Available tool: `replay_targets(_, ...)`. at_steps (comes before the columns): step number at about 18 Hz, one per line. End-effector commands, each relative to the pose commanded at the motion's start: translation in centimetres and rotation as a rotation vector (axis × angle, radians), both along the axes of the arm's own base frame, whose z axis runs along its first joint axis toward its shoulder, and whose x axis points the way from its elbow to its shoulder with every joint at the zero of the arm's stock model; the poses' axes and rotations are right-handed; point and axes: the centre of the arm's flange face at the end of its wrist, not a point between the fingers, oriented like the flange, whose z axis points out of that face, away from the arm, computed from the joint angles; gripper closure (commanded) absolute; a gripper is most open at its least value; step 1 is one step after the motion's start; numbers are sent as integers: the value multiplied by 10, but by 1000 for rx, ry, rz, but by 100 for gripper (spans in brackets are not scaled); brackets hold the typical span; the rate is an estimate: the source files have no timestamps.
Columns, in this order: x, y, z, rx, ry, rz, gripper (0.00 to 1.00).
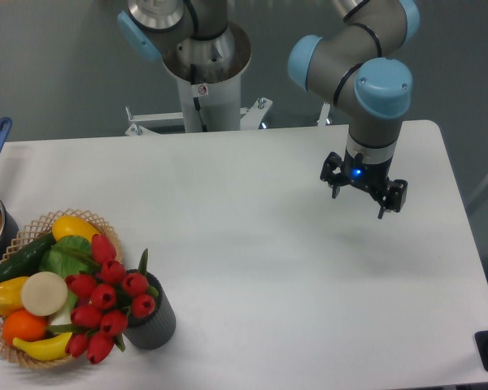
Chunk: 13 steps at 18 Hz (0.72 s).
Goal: Pick up the flowers from the vase
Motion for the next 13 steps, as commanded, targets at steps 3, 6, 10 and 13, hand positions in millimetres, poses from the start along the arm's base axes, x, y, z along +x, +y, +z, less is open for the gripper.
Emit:
replay_targets(3, 0, 0, 0, 0, 0, 0, 0)
replay_targets(6, 1, 0, 2, 6, -1, 5, 0)
replay_targets(10, 9, 3, -8, 47, -16, 0, 0)
replay_targets(13, 25, 4, -17, 149, 1, 19, 0)
